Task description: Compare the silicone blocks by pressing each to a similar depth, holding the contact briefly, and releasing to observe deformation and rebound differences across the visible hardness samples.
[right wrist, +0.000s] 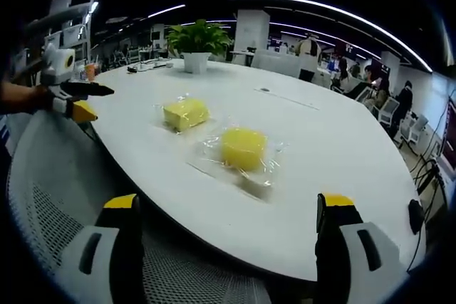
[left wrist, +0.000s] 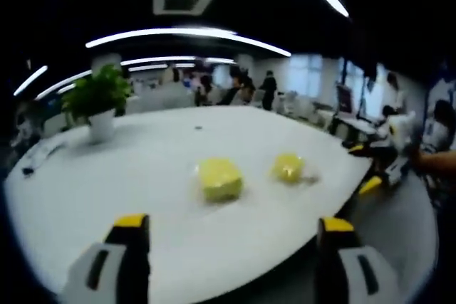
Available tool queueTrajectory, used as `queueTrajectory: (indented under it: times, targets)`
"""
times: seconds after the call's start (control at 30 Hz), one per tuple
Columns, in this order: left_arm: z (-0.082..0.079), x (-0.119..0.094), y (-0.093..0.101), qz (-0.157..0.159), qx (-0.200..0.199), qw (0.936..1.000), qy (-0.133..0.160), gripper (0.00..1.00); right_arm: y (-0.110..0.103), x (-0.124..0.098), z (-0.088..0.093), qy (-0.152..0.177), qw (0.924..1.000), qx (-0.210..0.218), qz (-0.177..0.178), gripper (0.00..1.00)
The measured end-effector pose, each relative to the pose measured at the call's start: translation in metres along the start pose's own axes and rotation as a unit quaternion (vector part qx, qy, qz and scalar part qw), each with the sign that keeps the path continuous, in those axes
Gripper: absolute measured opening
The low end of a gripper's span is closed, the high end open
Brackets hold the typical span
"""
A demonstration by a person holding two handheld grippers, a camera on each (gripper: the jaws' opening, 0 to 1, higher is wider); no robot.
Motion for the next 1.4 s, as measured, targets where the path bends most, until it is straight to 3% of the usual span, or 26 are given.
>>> queueTrajectory:
  times: [0.1,0.17,0.8,1.4]
  targets:
    - [0.0071,-0.0004,-0.0002,-0.001,0.001,1.0,-0.007,1.0,-0.0001,-0.0001,0.0002,-0.001,1.0,0.001,0.0,0.96]
    - [0.008,-0.0011,-0.0008,-0.001,-0.023,0.9997,-0.004,1.0,-0.0001,-0.0002,0.0007,-0.001,1.0,0.002,0.001,0.96]
    - [0.0061,-0.0002,-0.0027,-0.019,-0.003,0.9998,0.004,1.0,0.0023,-0.0001,0.002,-0.002,0.9999,0.008,0.011,0.96]
    - [0.0102,0.0019,-0.0033,-0.009,-0.008,0.9999,-0.002,1.0,0.0017,0.0001,0.0023,-0.001,1.0,0.005,0.008,0.95]
Point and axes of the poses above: the point that each gripper's makers call its tool centre point, and the gripper's own axes: x roughly forward along the fingers, y roughly to its right, z roughly out of its underside, the point moved 8 cm from there along -x, roughly backward along the fingers
